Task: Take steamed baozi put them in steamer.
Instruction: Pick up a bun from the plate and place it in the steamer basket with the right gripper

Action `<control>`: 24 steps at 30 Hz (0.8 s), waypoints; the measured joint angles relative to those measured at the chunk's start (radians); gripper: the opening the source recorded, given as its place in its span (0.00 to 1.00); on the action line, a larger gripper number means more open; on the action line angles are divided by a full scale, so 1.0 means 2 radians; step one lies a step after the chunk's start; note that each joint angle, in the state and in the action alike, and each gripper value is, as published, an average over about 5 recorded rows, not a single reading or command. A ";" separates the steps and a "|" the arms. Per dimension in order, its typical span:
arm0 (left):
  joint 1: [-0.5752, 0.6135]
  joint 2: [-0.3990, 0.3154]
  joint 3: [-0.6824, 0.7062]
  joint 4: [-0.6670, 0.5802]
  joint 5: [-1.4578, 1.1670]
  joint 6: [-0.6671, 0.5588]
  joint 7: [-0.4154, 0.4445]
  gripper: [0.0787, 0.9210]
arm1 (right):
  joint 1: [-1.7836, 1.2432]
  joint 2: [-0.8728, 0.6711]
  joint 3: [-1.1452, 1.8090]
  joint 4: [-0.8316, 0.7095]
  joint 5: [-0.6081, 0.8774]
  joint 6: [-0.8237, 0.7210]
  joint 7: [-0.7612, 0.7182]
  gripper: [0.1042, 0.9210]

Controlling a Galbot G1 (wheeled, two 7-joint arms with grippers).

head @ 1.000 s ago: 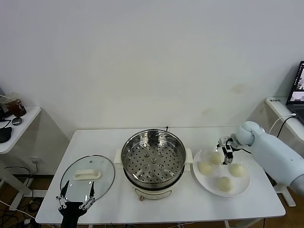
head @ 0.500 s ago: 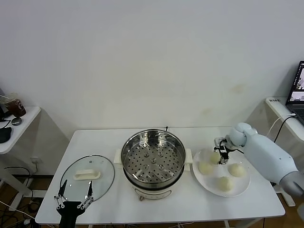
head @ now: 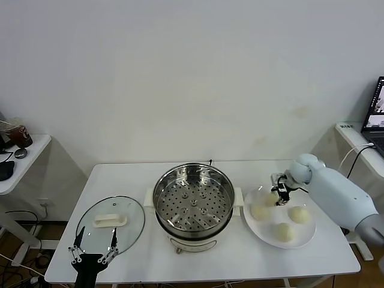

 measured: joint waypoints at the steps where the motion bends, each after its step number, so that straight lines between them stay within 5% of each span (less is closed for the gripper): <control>1: 0.000 0.000 0.001 0.000 0.000 0.000 0.000 0.88 | 0.003 -0.003 -0.003 0.004 0.003 0.000 -0.002 0.50; 13: 0.002 0.004 0.002 -0.011 -0.001 0.000 0.001 0.88 | 0.112 -0.042 -0.072 0.059 0.088 0.034 -0.031 0.50; 24: 0.000 0.005 -0.001 -0.015 -0.004 -0.006 0.000 0.88 | 0.270 0.004 -0.185 0.102 0.201 0.091 -0.041 0.52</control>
